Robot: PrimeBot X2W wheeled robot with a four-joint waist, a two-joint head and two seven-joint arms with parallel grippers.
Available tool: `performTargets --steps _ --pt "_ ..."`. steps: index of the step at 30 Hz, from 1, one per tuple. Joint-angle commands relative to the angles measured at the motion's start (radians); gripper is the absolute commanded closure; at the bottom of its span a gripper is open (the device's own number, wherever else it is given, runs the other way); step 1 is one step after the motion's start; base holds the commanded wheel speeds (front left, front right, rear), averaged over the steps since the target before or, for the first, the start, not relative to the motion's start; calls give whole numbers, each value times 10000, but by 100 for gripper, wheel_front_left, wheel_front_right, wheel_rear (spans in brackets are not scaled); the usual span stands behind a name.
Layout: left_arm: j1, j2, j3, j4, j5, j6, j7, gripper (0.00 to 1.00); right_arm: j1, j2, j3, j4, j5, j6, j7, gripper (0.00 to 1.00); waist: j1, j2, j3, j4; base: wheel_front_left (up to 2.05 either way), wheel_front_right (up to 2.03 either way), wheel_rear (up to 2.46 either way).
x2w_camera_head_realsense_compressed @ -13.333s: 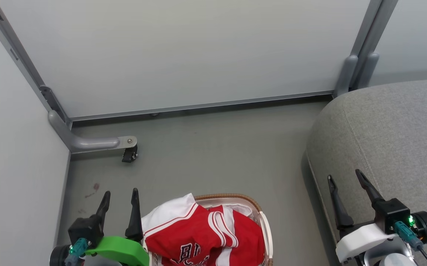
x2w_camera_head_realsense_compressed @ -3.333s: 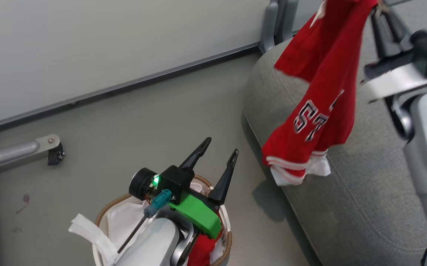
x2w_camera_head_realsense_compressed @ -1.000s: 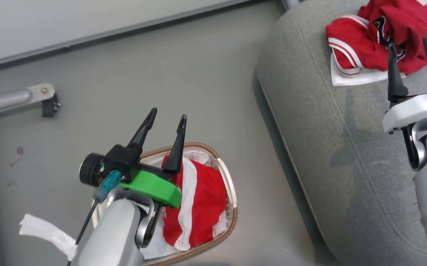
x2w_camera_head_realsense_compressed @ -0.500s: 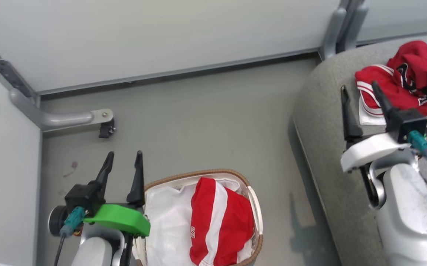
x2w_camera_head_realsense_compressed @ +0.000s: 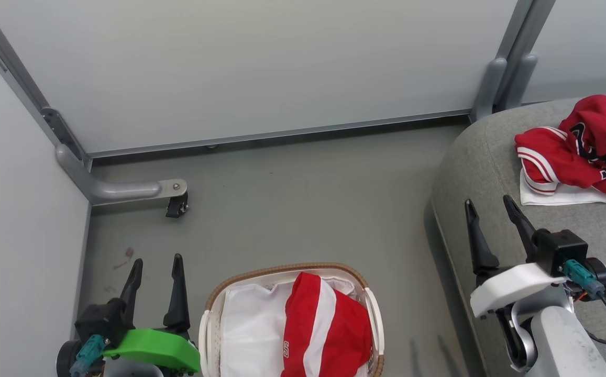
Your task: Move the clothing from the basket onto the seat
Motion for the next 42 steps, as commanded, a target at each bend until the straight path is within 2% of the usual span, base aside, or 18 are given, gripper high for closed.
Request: performTargets --steps 1,11,31,38,42 --pt "149 5 7 -59 -35 39 6 0 204 -39 -1 -48 20 -10 -13 0 1 0 -66 -8 0 0 0" --pt "395 5 -140 -96 -95 112 6 0 819 -37 93 -69 37 -10 -13 0 1 0 -278 -97 0 0 0" --pt "365 6 -166 -76 -24 99 6 0 808 -35 153 -118 121 -10 -13 0 1 0 -294 -102 0 0 0" --pt "118 6 -238 -132 -18 102 6 0 562 -35 167 -222 130 -10 -13 0 1 0 -24 -162 0 0 0" --pt "-316 4 -607 132 106 39 6 0 282 -35 127 -370 82 -10 -13 0 1 0 431 -221 0 0 0"
